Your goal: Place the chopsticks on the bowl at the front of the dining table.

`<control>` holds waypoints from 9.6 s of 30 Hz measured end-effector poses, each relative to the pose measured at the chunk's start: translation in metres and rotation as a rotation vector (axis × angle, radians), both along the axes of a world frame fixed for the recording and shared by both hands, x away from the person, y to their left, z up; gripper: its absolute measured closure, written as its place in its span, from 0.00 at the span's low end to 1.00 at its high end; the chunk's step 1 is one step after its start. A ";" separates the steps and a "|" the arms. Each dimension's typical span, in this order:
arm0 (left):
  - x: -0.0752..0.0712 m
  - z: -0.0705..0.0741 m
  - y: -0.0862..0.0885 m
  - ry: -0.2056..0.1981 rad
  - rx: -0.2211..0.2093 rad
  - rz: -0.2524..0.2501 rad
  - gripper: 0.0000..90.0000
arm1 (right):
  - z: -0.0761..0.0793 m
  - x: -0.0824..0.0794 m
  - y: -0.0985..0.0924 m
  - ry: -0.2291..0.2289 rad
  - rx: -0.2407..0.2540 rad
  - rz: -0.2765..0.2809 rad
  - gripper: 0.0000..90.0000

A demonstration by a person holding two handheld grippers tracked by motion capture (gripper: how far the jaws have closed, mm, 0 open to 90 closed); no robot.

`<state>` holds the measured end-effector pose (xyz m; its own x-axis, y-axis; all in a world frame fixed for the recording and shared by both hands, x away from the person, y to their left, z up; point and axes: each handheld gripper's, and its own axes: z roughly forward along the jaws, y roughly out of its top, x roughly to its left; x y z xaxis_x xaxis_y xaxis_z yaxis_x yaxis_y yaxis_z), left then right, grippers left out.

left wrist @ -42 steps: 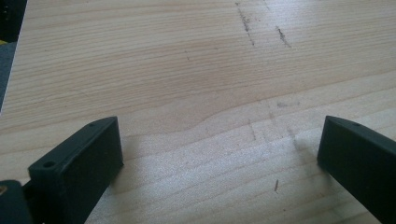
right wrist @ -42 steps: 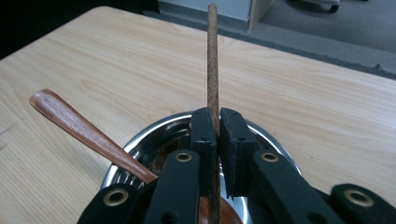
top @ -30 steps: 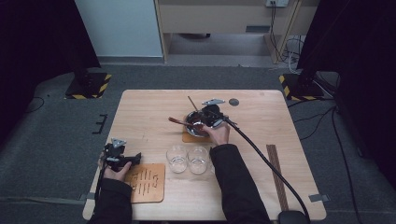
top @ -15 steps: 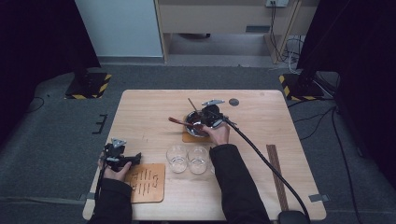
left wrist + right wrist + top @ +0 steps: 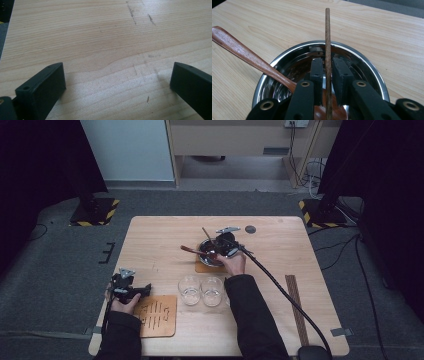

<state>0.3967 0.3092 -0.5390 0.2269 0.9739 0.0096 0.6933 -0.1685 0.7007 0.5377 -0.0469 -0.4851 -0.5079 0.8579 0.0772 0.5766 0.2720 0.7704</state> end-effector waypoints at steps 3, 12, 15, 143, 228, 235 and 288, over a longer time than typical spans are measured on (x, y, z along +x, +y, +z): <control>0.000 0.000 0.000 0.000 0.000 0.000 0.00 | 0.002 0.000 0.000 -0.014 0.010 0.004 0.85; 0.000 0.000 0.000 0.000 0.000 0.000 0.00 | 0.012 -0.004 -0.003 -0.061 0.034 0.013 0.77; 0.000 0.000 0.000 0.000 0.000 0.000 0.00 | 0.019 -0.006 -0.006 -0.082 0.050 0.008 0.73; 0.000 0.000 0.000 0.000 0.001 0.000 0.00 | -0.046 -0.168 -0.230 -0.013 -0.055 -0.176 0.61; 0.000 0.000 0.000 0.000 0.001 0.000 0.00 | -0.050 -0.172 -0.228 -0.007 -0.068 -0.149 0.63; 0.000 0.000 0.000 0.000 0.001 0.000 0.00 | -0.049 -0.172 -0.224 0.034 -0.077 -0.131 0.81; 0.000 0.000 0.000 0.000 0.001 0.000 0.00 | -0.047 -0.172 -0.199 0.037 -0.104 -0.097 0.94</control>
<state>0.3966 0.3091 -0.5390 0.2269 0.9739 0.0105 0.6936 -0.1691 0.7003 0.3660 -0.2459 -0.5321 -0.4204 0.9074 0.0024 0.6314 0.2906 0.7189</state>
